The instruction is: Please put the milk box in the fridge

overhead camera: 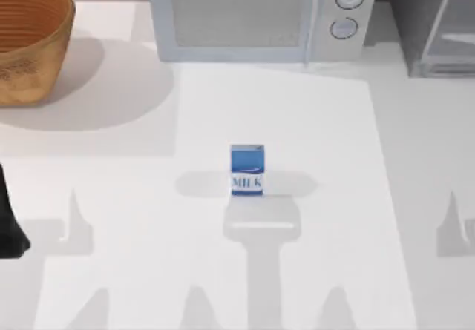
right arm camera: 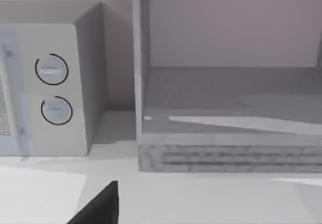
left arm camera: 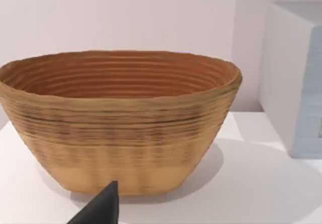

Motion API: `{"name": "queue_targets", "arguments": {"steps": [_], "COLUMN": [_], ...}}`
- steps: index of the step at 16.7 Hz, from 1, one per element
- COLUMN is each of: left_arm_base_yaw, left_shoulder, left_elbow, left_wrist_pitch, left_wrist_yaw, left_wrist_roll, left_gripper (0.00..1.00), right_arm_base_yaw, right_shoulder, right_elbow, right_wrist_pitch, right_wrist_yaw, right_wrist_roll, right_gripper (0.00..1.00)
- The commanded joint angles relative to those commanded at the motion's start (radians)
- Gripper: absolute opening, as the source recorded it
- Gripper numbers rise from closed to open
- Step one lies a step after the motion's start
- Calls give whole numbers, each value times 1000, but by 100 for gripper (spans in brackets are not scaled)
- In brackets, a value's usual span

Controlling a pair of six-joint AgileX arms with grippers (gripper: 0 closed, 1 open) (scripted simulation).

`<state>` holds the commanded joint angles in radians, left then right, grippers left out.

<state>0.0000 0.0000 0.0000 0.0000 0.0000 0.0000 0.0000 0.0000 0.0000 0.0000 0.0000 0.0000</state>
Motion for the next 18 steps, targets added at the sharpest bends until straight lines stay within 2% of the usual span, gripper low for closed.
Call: {"name": "queue_targets", "arguments": {"steps": [4, 8, 18], "left_arm_base_yaw": [0, 0, 0], "left_shoulder": [0, 0, 0], "left_elbow": [0, 0, 0], "left_wrist_pitch": [0, 0, 0], "left_wrist_yaw": [0, 0, 0], "left_wrist_roll": [0, 0, 0], "left_gripper": [100, 100, 100], "right_arm_base_yaw": [16, 112, 538], "right_shoulder": [23, 196, 1004], "right_elbow": [2, 31, 278], "right_wrist_pitch": [6, 57, 373], "right_wrist_yaw": [12, 97, 495], "right_wrist_roll": [8, 59, 269], "right_gripper": [100, 100, 100]}}
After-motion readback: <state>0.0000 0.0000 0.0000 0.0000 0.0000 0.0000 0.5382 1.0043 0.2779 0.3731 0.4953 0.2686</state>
